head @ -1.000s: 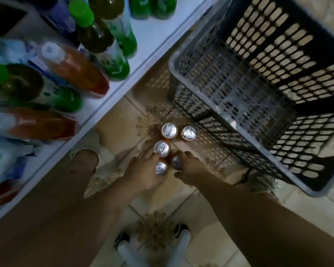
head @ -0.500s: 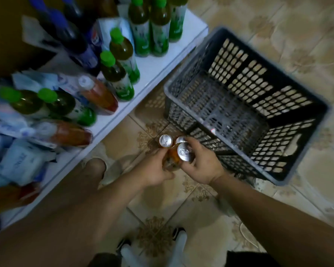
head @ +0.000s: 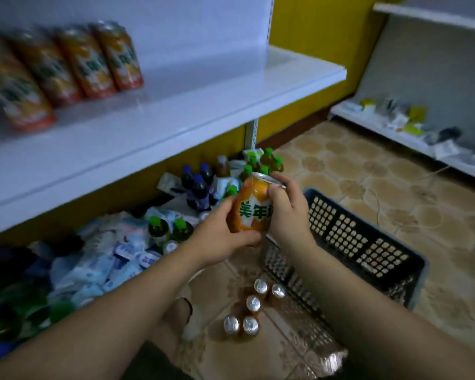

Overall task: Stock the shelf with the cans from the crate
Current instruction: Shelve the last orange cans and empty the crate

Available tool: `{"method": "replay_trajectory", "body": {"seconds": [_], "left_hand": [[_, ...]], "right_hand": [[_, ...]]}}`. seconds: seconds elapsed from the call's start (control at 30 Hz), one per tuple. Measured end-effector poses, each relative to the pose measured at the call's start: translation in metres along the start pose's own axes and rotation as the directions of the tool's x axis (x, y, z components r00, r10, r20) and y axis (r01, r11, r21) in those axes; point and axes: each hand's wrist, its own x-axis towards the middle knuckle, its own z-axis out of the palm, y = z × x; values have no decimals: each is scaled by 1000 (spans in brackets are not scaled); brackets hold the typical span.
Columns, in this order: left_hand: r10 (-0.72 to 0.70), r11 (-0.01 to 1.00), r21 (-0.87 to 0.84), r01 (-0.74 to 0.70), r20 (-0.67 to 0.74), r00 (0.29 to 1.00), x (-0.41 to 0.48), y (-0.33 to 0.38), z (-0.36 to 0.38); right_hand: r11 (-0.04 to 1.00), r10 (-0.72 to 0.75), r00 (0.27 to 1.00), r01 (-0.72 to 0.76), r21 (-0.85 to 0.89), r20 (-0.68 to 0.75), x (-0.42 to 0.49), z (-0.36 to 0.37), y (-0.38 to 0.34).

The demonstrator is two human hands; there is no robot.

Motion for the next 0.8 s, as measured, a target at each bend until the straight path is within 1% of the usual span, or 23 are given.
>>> {"method": "replay_trajectory", "body": {"seconds": [0.1, 0.23, 0.33, 0.4, 0.43, 0.47, 0.53, 0.6, 0.63, 0.7, 0.73, 0.8], "left_hand": [[56, 998, -16, -58, -110, 992, -24, 30, -31], [92, 995, -5, -96, -218, 972, -52, 56, -87], [125, 989, 114, -94, -305, 944, -71, 66, -135], [123, 962, 273, -11, -397, 910, -83, 68, -165], [108, 928, 367, 67, -436, 894, -88, 68, -180], [95, 870, 468, 155, -467, 879, -93, 65, -193], [51, 690, 644, 331, -500, 865, -99, 55, -218], [-36, 520, 725, 451, -510, 860, -103, 44, -237], [-89, 470, 735, 488, -510, 855, -105, 39, -244], [-177, 428, 729, 533, -511, 841, -106, 32, -253], [-196, 419, 728, 543, -511, 837, -105, 28, -255], [-190, 404, 732, 549, -520, 833, -103, 23, -255]], "right_hand": [[996, -90, 994, 90, 1, 55, -7, 35, -42], [969, -236, 955, 245, -28, 179, -9, 85, -91], [944, -293, 921, 321, -73, 257, -5, 127, -117], [937, -305, 904, 341, -75, 300, -3, 154, -131], [935, -308, 896, 348, -72, 321, -3, 166, -136], [931, -313, 886, 357, -75, 343, -2, 177, -140], [920, -318, 867, 380, -95, 384, 0, 197, -145], [917, -305, 860, 382, -119, 410, 4, 213, -144], [916, -296, 859, 380, -131, 418, 7, 219, -143], [910, -285, 855, 383, -156, 433, 13, 228, -137], [907, -284, 852, 387, -164, 439, 15, 232, -133], [900, -291, 843, 402, -170, 453, 22, 238, -127]]}}
